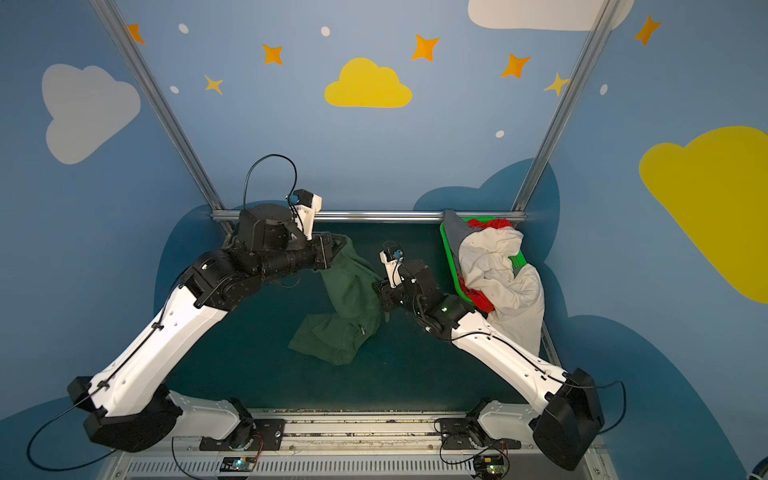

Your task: Fold and stack the t-shirts

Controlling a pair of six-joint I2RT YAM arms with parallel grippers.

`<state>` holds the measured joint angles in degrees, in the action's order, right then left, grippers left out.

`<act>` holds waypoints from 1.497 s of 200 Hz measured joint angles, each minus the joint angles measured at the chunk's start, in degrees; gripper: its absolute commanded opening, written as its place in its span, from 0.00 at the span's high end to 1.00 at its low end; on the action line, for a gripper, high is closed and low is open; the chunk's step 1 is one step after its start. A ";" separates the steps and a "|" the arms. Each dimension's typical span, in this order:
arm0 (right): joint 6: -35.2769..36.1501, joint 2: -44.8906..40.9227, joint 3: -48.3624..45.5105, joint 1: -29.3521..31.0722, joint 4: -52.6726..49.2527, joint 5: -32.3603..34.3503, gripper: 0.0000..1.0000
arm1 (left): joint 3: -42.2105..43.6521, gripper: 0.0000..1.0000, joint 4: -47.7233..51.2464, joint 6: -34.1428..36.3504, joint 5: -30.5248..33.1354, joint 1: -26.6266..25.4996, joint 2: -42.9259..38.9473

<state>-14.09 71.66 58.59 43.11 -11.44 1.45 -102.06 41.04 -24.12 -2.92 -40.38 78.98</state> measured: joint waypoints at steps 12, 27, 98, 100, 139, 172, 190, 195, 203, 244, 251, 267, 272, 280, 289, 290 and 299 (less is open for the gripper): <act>0.00 -0.02 -0.39 -0.22 -0.02 -0.02 0.62 | -0.04 0.96 0.02 0.11 0.17 0.07 -0.22; 0.02 -0.02 -0.76 -0.35 -0.17 -0.02 0.62 | -0.04 0.96 0.02 0.22 0.42 0.15 -0.24; 0.87 -0.02 -0.87 -0.50 -0.94 -0.46 0.64 | -0.07 0.96 1.03 1.25 1.79 0.81 -0.96; 0.90 -0.02 -0.87 -0.50 -0.96 -0.46 0.63 | -0.07 0.96 1.07 1.27 1.86 0.83 -1.05; 1.46 -0.42 -1.20 -0.52 -1.97 -0.42 0.66 | -0.07 0.96 1.66 1.53 2.56 1.40 -2.36; 2.23 -0.87 -1.62 -0.70 -2.93 -0.35 0.71 | -0.07 0.96 1.66 1.68 2.56 1.55 -2.67; 2.64 -0.87 -1.62 -0.76 -2.93 -0.42 0.73 | -0.07 0.96 1.66 1.86 2.47 1.60 -2.67; 2.78 -0.87 -1.62 -0.76 -2.91 -0.48 0.79 | -0.07 0.96 1.66 1.88 2.40 1.62 -2.67; 3.23 -0.85 -1.60 -0.79 -2.89 -0.63 0.91 | -0.04 0.96 1.64 2.03 2.27 1.62 -2.67; 3.89 0.92 -0.92 -0.90 -1.22 -2.56 1.00 | 0.04 0.96 1.16 2.75 1.44 2.43 -2.67; 3.93 1.25 -0.57 -0.96 -1.20 -2.56 1.00 | 0.24 0.96 0.87 2.80 1.05 2.99 -2.67; 4.04 2.14 1.20 -1.25 -1.40 -2.34 1.00 | 1.36 0.96 -0.48 2.95 -0.11 4.85 -2.69; 4.09 2.21 1.86 -1.38 -1.42 -2.01 1.00 | 1.81 0.96 -0.92 2.95 -0.52 5.38 -2.69; 4.11 2.16 2.82 -1.46 -1.66 -1.51 1.00 | 2.51 0.96 -1.36 2.95 -1.07 6.03 -2.69; 4.13 1.95 4.09 -1.46 -1.86 -0.55 1.00 | 3.32 0.96 -1.62 2.95 -1.90 6.78 -2.69; 4.13 1.92 4.20 -1.46 -1.88 -0.52 1.00 | 3.37 0.96 -1.62 2.93 -1.99 6.80 -2.69; 4.24 1.20 5.31 -1.51 -2.36 0.44 1.00 | 4.37 0.96 -2.16 2.86 -3.54 7.13 -2.91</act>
<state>-9.85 72.86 63.90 41.60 -13.80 1.89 -97.69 38.87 -21.26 -6.46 -33.26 76.07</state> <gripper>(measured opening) 0.047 0.047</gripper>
